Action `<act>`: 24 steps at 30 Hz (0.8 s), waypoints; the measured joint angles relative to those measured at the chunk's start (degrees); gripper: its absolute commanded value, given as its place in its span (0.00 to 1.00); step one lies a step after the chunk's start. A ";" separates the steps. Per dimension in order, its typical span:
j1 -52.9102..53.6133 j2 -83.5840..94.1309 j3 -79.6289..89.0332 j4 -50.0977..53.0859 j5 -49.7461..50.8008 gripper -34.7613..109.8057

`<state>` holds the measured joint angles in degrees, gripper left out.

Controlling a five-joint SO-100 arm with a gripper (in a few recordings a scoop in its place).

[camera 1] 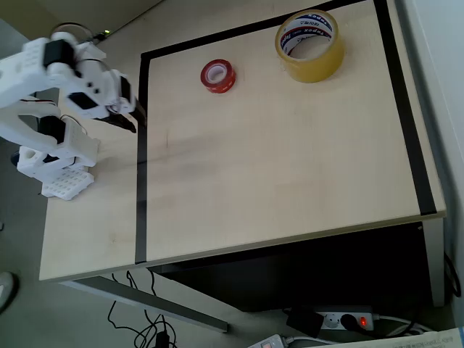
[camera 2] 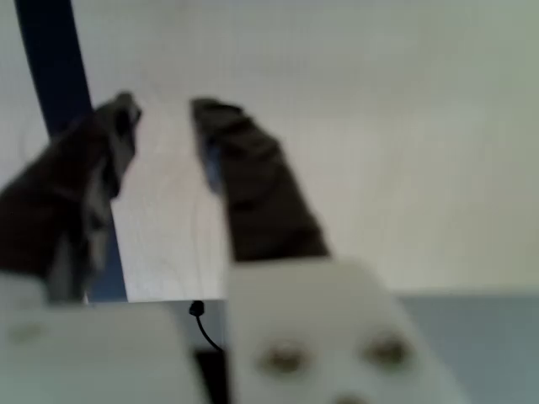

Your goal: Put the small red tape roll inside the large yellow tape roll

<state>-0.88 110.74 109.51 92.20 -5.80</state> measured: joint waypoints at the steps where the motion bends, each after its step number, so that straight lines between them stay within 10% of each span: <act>1: 0.09 -2.64 -1.93 0.97 -1.32 0.33; 24: -16.88 -34.37 -30.23 9.84 -16.96 0.40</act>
<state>-17.75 76.38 79.28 102.04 -22.76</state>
